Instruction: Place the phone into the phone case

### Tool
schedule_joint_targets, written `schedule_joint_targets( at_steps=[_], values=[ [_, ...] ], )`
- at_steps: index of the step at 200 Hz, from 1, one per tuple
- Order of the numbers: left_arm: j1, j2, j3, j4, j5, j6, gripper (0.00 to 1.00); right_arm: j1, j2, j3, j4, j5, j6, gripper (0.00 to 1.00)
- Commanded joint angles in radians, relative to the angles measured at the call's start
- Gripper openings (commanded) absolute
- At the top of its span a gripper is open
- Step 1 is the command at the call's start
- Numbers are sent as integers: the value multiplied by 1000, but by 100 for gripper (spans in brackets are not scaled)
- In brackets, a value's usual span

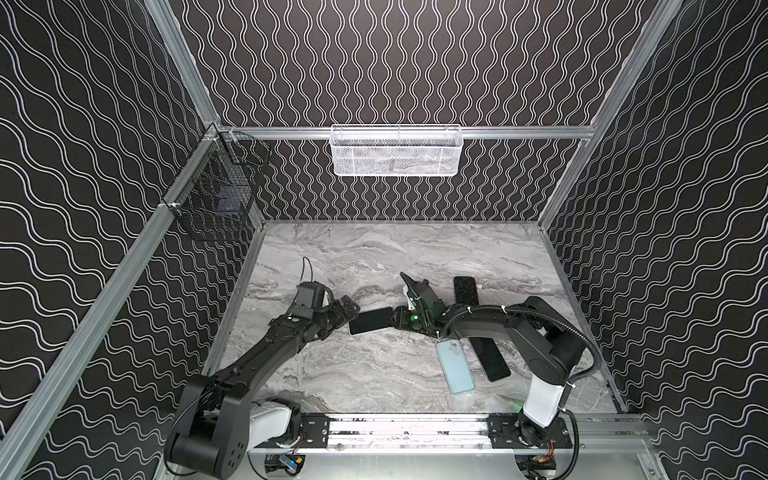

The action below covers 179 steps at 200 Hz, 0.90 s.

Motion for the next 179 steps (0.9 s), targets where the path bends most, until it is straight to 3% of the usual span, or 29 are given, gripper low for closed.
schedule_joint_targets(
  at_steps=[1,103,151,179],
  values=[
    [-1,54,14,-99,22,63,98,-3,0,20,-21,-19,-16,48],
    [-1,209,-38,96,143,31,98,-25,83,44,6,-148,-9,44],
    [-1,246,-97,308,183,-44,98,-25,106,47,-15,-156,-14,44],
    [0,199,-135,434,195,-83,98,-27,119,47,-20,-159,-11,44]
  ],
)
